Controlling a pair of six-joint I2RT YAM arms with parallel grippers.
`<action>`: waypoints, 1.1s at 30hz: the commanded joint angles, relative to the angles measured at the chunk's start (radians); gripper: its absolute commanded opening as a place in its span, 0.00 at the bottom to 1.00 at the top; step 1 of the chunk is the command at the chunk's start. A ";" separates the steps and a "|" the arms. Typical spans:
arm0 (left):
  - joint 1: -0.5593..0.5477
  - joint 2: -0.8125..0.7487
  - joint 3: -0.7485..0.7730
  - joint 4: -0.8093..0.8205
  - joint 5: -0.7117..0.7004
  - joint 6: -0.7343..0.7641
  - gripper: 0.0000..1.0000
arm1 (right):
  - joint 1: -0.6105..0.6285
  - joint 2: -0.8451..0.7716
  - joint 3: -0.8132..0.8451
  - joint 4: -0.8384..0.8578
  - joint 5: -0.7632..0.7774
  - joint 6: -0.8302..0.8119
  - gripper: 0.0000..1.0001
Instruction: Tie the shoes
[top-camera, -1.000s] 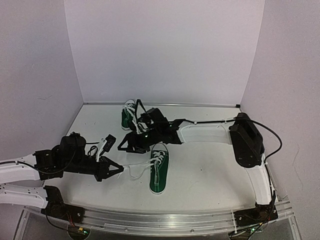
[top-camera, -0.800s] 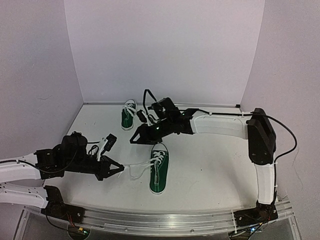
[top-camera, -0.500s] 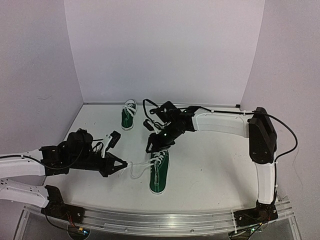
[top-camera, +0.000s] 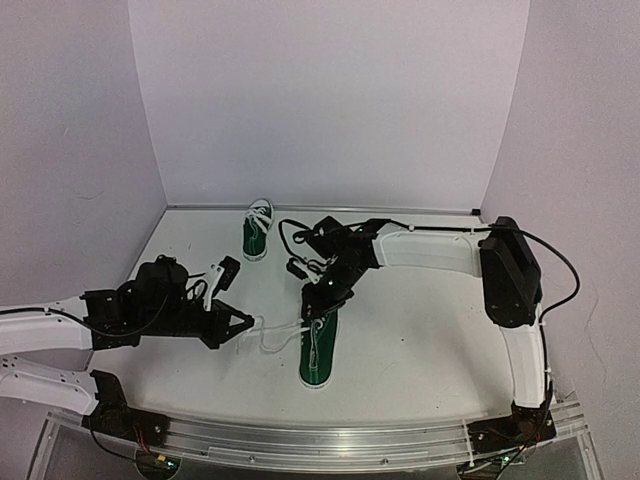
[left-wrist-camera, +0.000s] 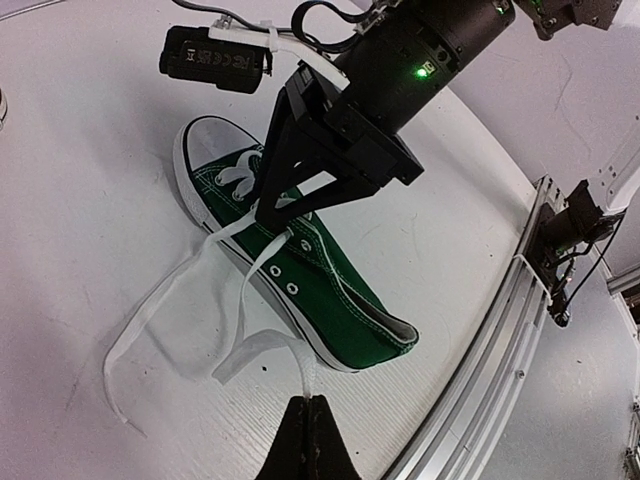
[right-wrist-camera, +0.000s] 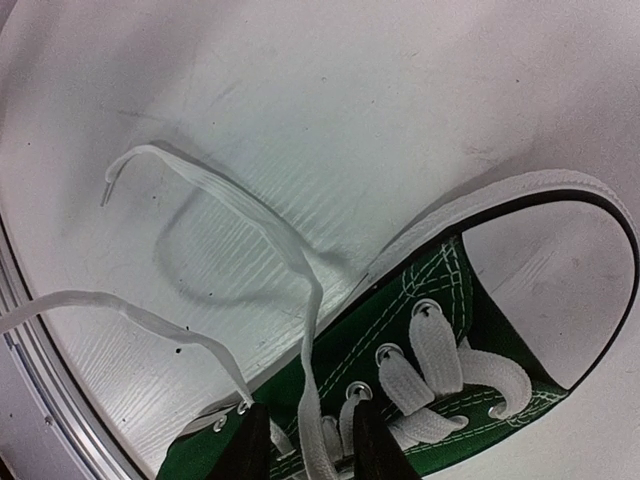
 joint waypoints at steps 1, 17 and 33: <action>-0.004 0.024 0.057 0.042 -0.029 0.003 0.00 | 0.003 0.005 0.031 -0.031 0.027 -0.034 0.22; -0.003 0.215 0.171 0.131 -0.432 -0.337 0.00 | 0.003 -0.148 -0.120 0.111 0.007 0.010 0.00; 0.000 0.609 0.272 0.444 -0.359 -0.677 0.00 | 0.003 -0.277 -0.328 0.341 -0.032 0.073 0.00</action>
